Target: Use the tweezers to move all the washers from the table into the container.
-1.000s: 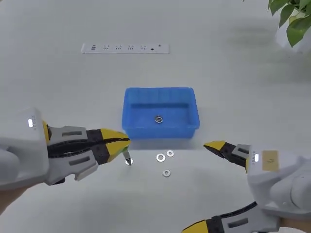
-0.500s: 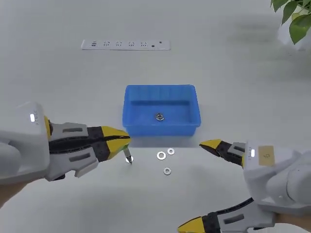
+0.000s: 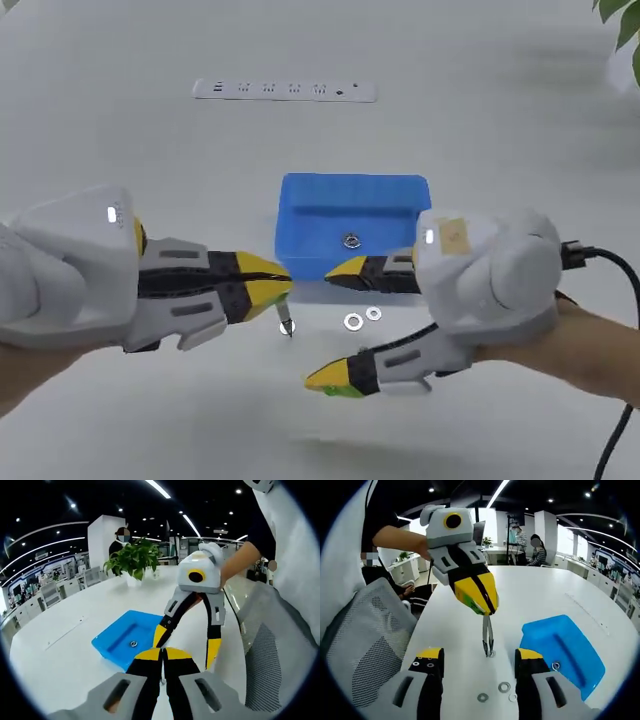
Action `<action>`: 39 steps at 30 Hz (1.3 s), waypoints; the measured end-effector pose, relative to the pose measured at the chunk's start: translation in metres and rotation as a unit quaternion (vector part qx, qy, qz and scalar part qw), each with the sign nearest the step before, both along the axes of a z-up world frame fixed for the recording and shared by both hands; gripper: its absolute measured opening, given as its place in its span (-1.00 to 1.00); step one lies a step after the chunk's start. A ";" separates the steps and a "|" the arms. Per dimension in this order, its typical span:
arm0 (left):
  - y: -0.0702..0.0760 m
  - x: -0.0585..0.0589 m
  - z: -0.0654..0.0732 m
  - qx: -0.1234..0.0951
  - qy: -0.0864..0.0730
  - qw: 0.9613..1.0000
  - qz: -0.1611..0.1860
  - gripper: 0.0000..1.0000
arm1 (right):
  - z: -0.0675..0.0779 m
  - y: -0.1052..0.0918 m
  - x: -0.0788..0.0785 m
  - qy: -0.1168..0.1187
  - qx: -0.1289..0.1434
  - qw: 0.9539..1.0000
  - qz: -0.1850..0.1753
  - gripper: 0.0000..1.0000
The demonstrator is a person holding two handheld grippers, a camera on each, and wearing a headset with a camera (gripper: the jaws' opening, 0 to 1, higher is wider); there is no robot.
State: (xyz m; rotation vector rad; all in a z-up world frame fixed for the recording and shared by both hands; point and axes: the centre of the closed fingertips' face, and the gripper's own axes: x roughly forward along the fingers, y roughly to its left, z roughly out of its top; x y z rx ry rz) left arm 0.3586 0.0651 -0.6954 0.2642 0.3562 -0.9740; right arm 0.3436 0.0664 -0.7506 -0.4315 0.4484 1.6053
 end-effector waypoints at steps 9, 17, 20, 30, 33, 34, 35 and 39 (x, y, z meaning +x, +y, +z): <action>0.004 -0.001 -0.001 -0.001 0.005 1.000 0.005 -0.92 | -0.010 0.020 0.004 0.022 -0.005 0.999 0.037 -0.41; 0.001 0.000 -0.001 -0.005 0.008 1.000 0.007 -0.92 | -0.013 0.027 0.003 0.019 -0.010 0.998 0.060 -0.68; 0.000 -0.001 -0.001 -0.006 0.009 1.000 0.007 -0.91 | -0.013 0.028 0.003 0.019 -0.013 0.998 0.064 -0.70; -0.005 -0.004 -0.001 -0.005 0.009 1.000 0.000 -0.91 | -0.018 0.026 0.002 0.019 -0.022 0.997 0.078 -0.75; -0.006 -0.006 -0.001 -0.003 0.008 1.000 -0.004 -0.91 | -0.021 0.026 0.002 0.029 -0.024 0.996 0.082 -0.75; -0.006 -0.006 -0.001 -0.002 0.008 1.000 -0.005 -0.91 | -0.021 0.026 0.001 0.031 -0.024 0.996 0.085 -0.74; -0.006 -0.006 -0.002 -0.002 0.008 1.000 -0.006 -0.91 | -0.022 0.026 0.001 0.032 -0.024 0.995 0.088 -0.74; -0.005 -0.007 -0.002 -0.001 0.009 1.000 -0.007 -0.91 | -0.024 0.026 0.001 0.048 -0.021 0.994 0.096 -0.74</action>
